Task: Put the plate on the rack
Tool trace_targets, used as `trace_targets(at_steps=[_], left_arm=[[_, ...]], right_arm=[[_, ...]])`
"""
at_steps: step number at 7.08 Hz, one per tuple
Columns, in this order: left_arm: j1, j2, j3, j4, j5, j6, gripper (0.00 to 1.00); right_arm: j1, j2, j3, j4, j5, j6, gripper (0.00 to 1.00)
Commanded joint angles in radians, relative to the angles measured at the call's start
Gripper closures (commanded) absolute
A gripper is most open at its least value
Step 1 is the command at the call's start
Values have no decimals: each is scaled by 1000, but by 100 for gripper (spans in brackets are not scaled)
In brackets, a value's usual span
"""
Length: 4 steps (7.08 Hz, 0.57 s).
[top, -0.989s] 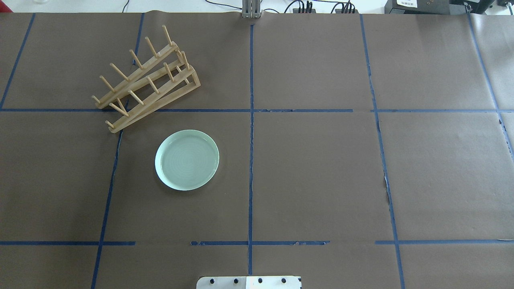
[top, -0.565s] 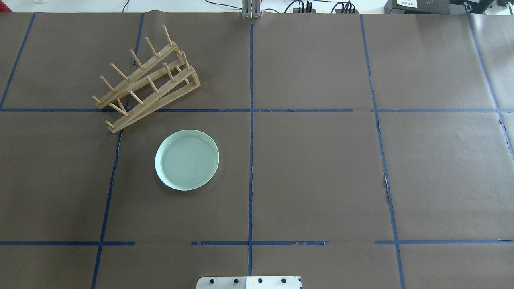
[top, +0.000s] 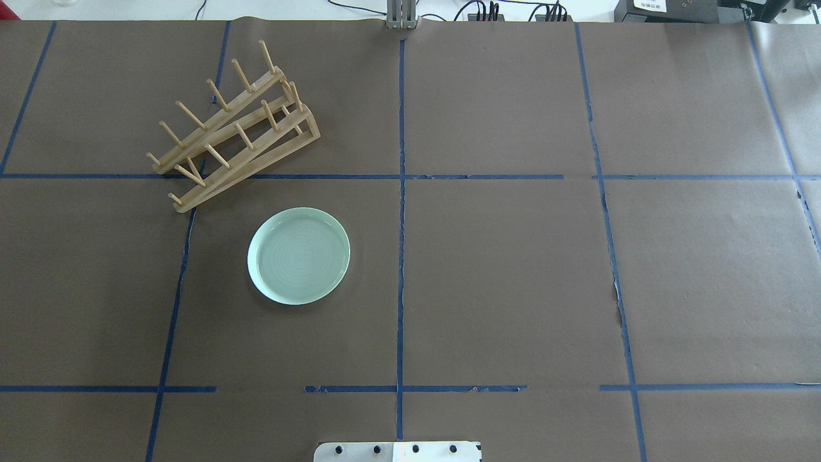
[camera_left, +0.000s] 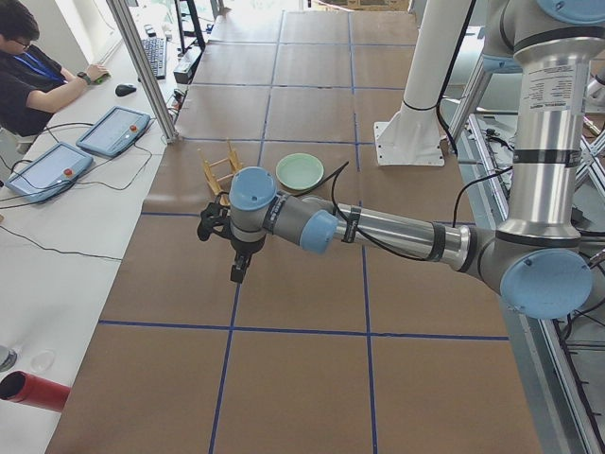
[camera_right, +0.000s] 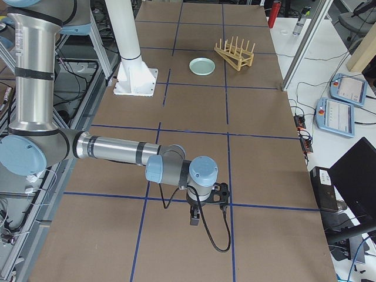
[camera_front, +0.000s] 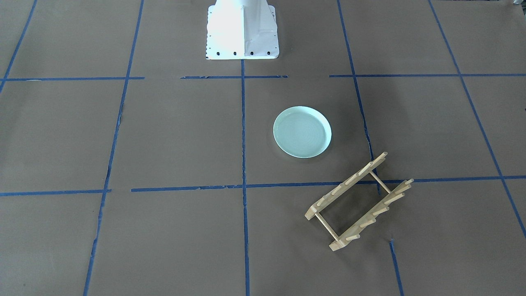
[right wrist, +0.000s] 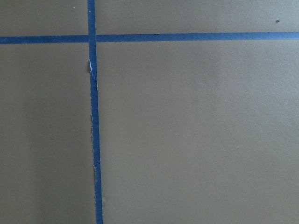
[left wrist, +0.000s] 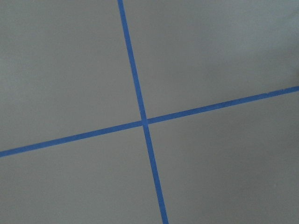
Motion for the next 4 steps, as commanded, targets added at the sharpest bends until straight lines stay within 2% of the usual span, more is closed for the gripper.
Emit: trace_targets(at_steps=[1,2,3,4], left_arm=[[222,-133,-69,-6,107,-429,0],[311,-219,-64,13,151,-598,0],[394,-346,-60,169,175,-702,0],[472,-487,-52,355,239,-771,0]], right_arm=[[2,0,0,0,0,0,0],[2,0,-1,0,0,0,0],[2,0,0,0,0,0,0],[2,0,0,0,0,0,0]])
